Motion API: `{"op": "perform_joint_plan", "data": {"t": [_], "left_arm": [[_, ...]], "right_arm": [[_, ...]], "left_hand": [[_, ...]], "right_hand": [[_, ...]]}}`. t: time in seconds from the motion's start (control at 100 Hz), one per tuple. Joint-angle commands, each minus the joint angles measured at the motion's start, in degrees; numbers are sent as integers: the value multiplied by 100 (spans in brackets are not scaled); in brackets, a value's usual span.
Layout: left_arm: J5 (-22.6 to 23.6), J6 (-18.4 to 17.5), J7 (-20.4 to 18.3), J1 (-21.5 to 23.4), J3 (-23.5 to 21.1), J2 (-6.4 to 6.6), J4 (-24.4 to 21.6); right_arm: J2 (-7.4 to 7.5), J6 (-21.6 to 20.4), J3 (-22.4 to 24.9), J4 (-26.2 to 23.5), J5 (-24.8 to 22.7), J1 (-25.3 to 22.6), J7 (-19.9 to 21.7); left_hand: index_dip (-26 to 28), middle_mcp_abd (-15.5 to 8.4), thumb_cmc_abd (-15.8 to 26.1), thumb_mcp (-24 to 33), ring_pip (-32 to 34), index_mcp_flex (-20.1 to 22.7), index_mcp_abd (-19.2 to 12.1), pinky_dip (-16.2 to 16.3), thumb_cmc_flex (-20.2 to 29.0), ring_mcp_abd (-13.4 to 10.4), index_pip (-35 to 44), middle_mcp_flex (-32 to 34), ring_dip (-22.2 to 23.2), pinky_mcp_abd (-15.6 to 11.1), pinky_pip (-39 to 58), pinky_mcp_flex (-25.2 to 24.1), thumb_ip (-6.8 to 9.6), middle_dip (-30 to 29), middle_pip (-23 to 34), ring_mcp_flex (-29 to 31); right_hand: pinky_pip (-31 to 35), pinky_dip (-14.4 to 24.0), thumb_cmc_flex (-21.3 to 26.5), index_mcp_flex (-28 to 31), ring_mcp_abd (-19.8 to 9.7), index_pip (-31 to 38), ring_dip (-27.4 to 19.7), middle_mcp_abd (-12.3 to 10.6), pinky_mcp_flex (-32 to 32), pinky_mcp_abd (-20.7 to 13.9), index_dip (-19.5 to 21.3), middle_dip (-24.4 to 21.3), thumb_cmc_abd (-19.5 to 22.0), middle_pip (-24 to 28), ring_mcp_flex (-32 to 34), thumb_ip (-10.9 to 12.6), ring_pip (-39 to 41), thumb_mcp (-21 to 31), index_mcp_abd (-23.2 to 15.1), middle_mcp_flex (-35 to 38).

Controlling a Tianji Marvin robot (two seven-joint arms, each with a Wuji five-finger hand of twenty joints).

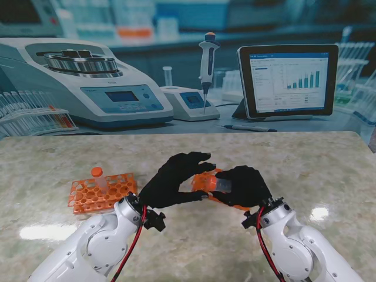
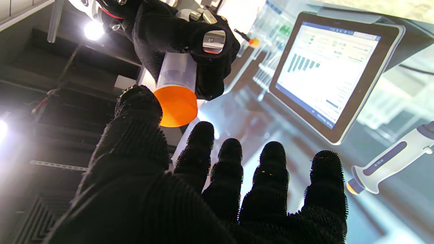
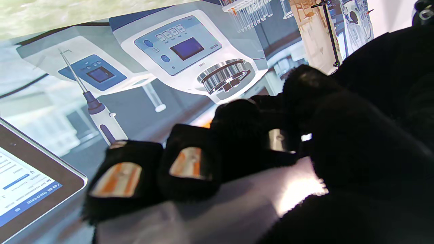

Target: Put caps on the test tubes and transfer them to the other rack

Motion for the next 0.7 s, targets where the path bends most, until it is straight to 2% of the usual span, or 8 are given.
{"op": "perform_joint_plan", "data": {"t": [0.0,0.33,0.69], "left_arm": [[-10,52,-30,-49,36,-19,51],[-66,180,34,-225,222,-57,195],[-9,234,193,-367,394,-100,312]], "right_arm": [[-14,-14,-6,-47,-7,-40,18],[-11,-27,-9,-52,-11,-41,27],[-8,-26,-40,-56,-15,-32,41]], "left_hand": [[56,51,-31,-90,-77,-156,142,15,-81,-187,-170,-146,-76,58,-262,-69,103,-116,-85,-160],[123,49,-33,-9,-37,-74,127,60,-26,-203,-153,-56,-41,51,-208,-12,99,-90,-54,-82],[230,-43,175,74,18,148,48,140,23,-286,19,123,5,59,-61,63,95,-58,19,66]], "right_hand": [[1798,280,213,255,-800,366,436,167,442,-483,213,128,248,79,127,65,1188,70,-230,310],[1801,280,209,262,-793,362,438,171,442,-477,210,125,242,82,127,62,1192,67,-229,311],[1802,280,214,262,-797,362,439,162,442,-477,211,124,252,86,127,62,1192,76,-233,311]]}}
